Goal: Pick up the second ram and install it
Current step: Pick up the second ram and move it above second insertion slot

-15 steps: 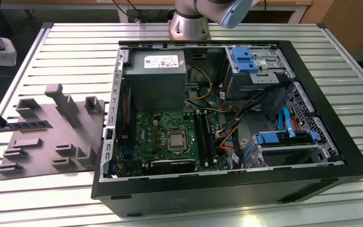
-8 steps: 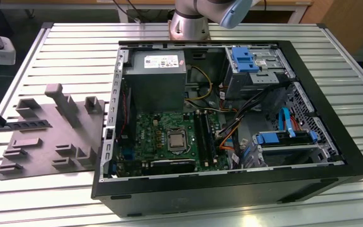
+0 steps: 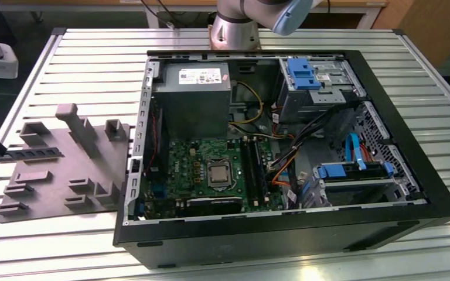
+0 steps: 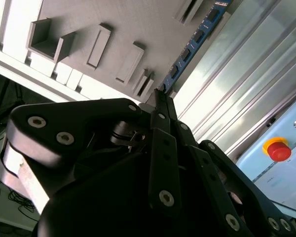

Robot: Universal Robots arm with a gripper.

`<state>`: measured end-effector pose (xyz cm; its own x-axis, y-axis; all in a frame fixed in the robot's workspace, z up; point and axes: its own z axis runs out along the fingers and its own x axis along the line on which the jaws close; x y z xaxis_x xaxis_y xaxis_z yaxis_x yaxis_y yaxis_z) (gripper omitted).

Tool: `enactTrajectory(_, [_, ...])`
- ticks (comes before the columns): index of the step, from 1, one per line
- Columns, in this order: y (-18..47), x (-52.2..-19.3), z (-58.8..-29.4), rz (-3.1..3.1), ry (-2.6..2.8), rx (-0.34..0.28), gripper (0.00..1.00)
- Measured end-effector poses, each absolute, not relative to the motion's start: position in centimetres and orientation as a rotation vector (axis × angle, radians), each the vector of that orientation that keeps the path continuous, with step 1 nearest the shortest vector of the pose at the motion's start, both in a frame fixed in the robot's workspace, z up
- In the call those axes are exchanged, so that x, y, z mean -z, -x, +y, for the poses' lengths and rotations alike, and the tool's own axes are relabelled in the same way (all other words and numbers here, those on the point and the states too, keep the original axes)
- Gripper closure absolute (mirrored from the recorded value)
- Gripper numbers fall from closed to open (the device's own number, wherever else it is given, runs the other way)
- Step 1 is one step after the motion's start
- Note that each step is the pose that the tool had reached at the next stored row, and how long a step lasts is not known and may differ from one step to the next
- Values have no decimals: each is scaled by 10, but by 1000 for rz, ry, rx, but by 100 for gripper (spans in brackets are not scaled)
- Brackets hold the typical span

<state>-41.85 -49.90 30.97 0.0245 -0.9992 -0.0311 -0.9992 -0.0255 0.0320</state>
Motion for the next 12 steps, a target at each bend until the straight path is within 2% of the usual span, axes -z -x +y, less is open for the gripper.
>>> enactTrajectory(12, [418, -313, -499, -2193, -2249, 71, 88])
